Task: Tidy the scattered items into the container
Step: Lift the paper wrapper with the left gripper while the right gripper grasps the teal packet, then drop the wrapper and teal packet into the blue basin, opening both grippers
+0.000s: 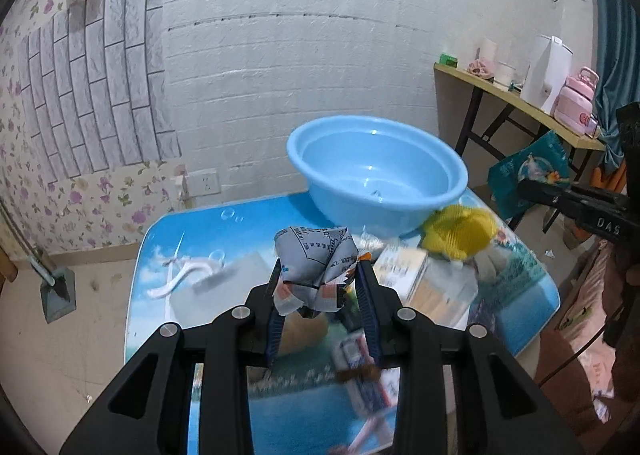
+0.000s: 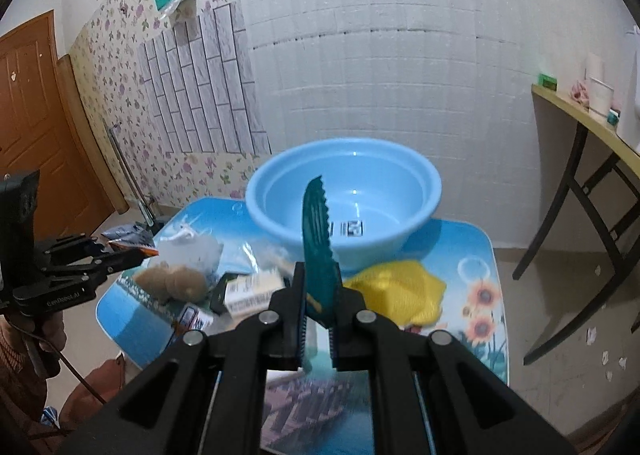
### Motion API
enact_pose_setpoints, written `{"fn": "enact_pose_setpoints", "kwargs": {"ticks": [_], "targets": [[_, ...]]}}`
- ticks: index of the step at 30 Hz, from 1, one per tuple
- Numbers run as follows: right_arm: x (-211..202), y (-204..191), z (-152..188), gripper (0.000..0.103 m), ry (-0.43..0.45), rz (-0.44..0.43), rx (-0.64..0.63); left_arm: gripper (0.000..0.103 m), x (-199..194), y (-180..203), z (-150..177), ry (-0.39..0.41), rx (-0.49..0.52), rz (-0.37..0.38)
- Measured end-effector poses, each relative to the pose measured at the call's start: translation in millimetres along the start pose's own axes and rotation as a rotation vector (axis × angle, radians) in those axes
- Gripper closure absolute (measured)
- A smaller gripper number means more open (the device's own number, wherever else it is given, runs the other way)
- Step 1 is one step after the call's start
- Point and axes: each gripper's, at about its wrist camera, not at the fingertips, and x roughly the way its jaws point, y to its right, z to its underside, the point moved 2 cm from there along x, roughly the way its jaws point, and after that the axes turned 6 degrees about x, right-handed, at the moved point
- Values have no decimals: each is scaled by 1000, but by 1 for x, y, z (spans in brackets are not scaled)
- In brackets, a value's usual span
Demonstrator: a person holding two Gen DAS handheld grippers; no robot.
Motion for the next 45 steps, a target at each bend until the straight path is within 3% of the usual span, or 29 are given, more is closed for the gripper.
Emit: {"fn": "enact_pose_setpoints", "kwargs": {"ticks": [17,27,31,38,40,42,45], "targets": [[65,27,-30,95,-14,-32,46,71,86,49,-77,1,103,79],[96,34,-33,93,-50,-46,82,68,120,55,-77,-56,95,68],[103,29,-30,92,-79,-41,66,54,116,59,-75,-44,105,68],[97,26,-30,86,-69,-30,78,52,104,55,-69,-37,92,62],[92,26,-29,86,-63,-25,83,44,97,53,-67,-30,84,62],[86,25,-26,86,-56,-21,90,24,86,50,-62,-9,78,58],[79,21,-22,86,-61,-14,92,15,71,45,-55,21,76,45]]}}
